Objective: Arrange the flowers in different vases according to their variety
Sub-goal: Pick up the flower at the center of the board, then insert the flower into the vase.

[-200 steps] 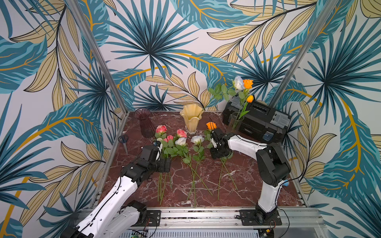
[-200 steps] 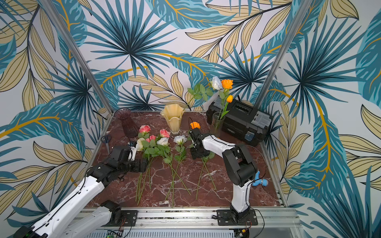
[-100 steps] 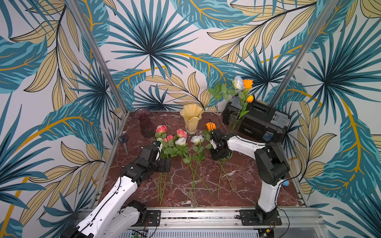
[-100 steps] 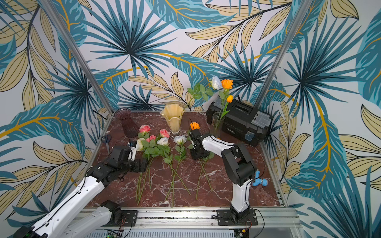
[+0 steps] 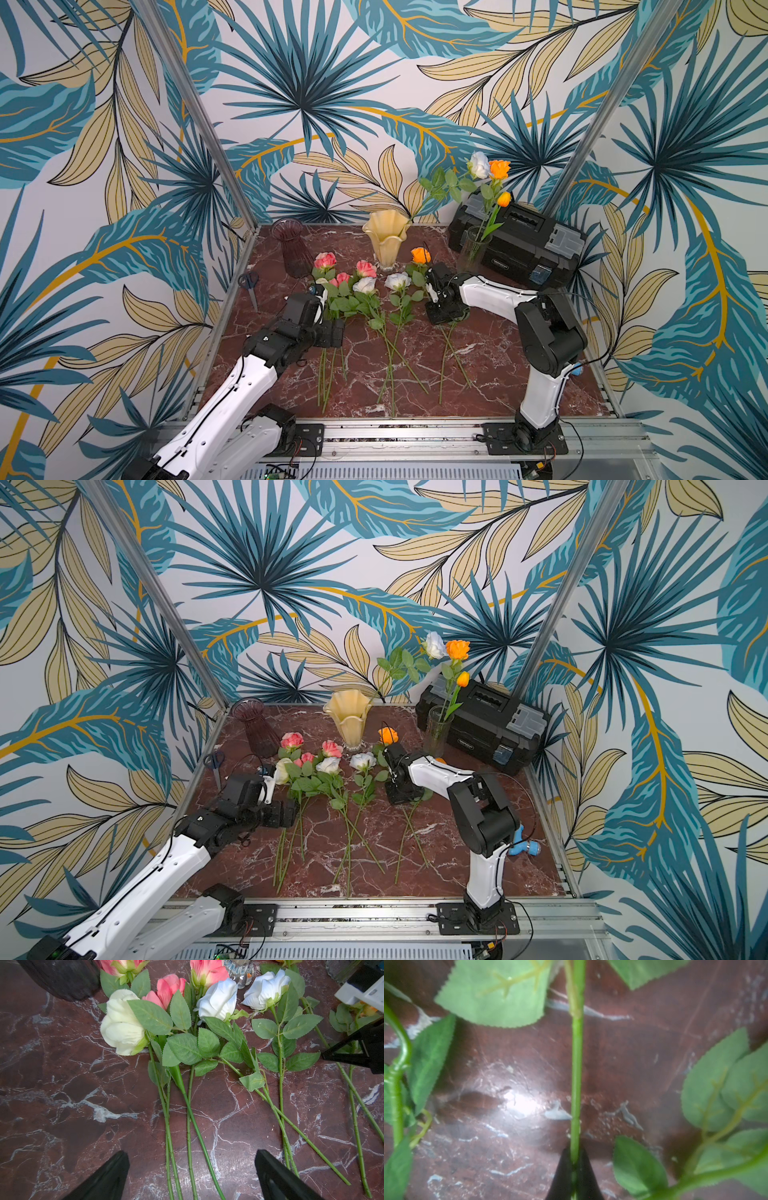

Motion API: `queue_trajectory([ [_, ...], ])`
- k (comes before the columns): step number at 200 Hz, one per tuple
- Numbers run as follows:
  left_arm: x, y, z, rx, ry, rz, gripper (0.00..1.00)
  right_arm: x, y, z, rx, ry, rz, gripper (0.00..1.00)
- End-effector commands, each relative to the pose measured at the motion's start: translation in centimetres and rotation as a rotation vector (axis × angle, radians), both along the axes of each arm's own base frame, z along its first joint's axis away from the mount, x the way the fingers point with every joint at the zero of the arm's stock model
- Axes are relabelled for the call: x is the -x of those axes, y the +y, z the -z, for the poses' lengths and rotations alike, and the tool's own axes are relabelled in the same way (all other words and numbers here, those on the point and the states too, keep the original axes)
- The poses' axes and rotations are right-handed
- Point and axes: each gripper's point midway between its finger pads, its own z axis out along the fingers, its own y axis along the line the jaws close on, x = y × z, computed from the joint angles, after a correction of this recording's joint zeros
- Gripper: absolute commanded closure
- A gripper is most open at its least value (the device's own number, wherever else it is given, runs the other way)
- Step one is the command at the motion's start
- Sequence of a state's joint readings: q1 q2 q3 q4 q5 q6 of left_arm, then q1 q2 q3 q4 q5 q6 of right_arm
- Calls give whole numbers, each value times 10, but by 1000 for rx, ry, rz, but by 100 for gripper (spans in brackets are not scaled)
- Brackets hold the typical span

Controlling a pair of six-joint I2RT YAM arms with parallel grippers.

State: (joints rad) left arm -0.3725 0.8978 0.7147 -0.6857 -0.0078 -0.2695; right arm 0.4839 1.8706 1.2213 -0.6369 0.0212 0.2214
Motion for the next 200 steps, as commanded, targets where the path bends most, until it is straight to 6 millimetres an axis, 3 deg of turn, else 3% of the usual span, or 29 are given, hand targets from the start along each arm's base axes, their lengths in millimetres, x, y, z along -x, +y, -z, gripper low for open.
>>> queue_trajectory([
  [1,-3,-2,-13,6,-31,4,0,1,-4,-30,-19,-71,28,100],
  [63,-4,-6,-15,22,-37,20,0,13,-17,-115,-111,-249,116,100],
  [135,-2,-30,-25,125,-65,130,0,24,-53,-233,-157,-599,194,100],
  [200,-2,-32,-26,138,-71,134,0,7,-94,-337,-42,-955,292,100],
])
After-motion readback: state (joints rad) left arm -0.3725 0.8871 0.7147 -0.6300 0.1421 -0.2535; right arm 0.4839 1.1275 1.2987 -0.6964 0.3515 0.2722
